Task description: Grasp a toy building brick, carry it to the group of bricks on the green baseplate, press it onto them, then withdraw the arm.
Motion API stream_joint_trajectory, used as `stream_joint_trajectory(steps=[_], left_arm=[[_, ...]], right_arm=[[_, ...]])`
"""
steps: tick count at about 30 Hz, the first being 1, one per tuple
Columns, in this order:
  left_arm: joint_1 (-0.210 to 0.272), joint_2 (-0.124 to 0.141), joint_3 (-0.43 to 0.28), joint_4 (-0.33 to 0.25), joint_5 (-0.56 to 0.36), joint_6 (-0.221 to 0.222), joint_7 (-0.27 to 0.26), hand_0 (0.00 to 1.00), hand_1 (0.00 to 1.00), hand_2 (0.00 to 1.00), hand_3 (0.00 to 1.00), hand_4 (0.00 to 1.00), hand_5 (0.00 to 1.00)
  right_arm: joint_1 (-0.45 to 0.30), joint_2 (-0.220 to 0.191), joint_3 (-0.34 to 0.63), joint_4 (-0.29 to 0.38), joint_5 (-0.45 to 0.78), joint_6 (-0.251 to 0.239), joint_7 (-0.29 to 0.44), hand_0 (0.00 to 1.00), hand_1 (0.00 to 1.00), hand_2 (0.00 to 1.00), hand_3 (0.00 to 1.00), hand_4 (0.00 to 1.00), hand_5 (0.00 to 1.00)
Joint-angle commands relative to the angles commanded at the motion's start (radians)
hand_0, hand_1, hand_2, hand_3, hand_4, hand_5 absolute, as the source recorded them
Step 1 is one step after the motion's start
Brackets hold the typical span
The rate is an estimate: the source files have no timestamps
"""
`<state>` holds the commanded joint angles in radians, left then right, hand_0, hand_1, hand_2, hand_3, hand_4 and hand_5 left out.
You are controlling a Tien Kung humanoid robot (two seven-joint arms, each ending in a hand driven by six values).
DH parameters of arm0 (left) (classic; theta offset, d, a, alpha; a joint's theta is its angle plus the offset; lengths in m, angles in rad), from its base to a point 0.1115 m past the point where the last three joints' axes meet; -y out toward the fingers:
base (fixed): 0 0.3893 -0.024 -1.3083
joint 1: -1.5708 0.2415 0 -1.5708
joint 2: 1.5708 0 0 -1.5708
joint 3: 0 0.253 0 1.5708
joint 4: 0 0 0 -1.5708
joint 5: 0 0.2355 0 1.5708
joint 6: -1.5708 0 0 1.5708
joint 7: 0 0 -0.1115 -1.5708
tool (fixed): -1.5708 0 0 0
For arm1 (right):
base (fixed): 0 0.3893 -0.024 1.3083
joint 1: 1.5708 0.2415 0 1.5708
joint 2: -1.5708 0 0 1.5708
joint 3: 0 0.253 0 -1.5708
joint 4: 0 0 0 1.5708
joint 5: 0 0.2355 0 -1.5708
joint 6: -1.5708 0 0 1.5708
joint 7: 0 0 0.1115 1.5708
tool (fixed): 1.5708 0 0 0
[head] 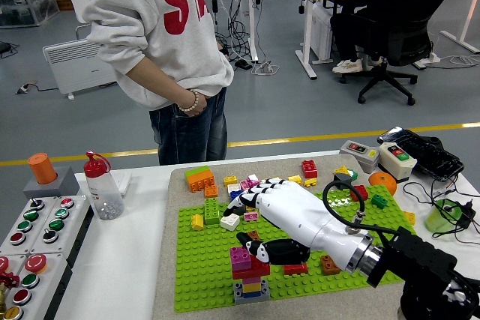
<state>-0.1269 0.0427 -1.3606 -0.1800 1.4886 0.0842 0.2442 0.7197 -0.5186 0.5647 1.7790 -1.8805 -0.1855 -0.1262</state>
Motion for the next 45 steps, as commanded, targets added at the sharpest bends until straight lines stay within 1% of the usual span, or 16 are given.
stream_joint_trajectory(steps=[1, 2, 7, 12, 18, 29, 45], left_arm=[[0.001, 0.000, -0.001, 0.000, 0.001, 0.000, 0.000, 0.653, 0.687, 0.672, 0.574, 0.281, 0.998], [0.001, 0.000, -0.001, 0.000, 0.002, 0.000, 0.000, 0.653, 0.687, 0.672, 0.574, 0.281, 0.998], [0.003, -0.001, -0.002, 0.000, 0.006, -0.001, 0.002, 0.653, 0.687, 0.672, 0.574, 0.281, 0.998], [0.004, -0.001, -0.002, 0.000, 0.008, -0.001, 0.003, 0.653, 0.687, 0.672, 0.574, 0.281, 0.998], [0.006, 0.000, 0.000, 0.000, 0.007, -0.002, 0.002, 0.653, 0.687, 0.672, 0.574, 0.281, 0.998], [0.002, 0.001, 0.005, 0.000, 0.001, -0.003, 0.001, 0.653, 0.687, 0.672, 0.575, 0.280, 0.998], [-0.002, 0.002, 0.007, 0.000, -0.002, -0.003, 0.000, 0.653, 0.687, 0.672, 0.574, 0.280, 0.998]], right_arm=[[0.000, -0.001, -0.004, 0.000, 0.001, 0.002, 0.006, 0.609, 0.604, 0.588, 0.578, 0.376, 0.157], [0.000, -0.001, -0.005, 0.000, 0.001, 0.003, 0.008, 0.604, 0.597, 0.583, 0.571, 0.354, 0.145], [0.009, 0.003, -0.043, 0.000, -0.018, 0.015, 0.017, 0.604, 0.597, 0.583, 0.571, 0.354, 0.145], [0.027, 0.016, -0.094, 0.000, -0.045, 0.022, 0.020, 0.611, 0.599, 0.584, 0.573, 0.350, 0.150], [0.042, 0.037, -0.126, -0.016, -0.066, 0.025, 0.024, 0.619, 0.601, 0.584, 0.571, 0.346, 0.157], [0.055, 0.060, -0.138, -0.080, -0.062, 0.026, 0.026, 0.622, 0.605, 0.585, 0.570, 0.343, 0.158], [0.050, 0.054, -0.140, -0.105, -0.049, 0.030, 0.023, 0.620, 0.606, 0.586, 0.569, 0.343, 0.156]])
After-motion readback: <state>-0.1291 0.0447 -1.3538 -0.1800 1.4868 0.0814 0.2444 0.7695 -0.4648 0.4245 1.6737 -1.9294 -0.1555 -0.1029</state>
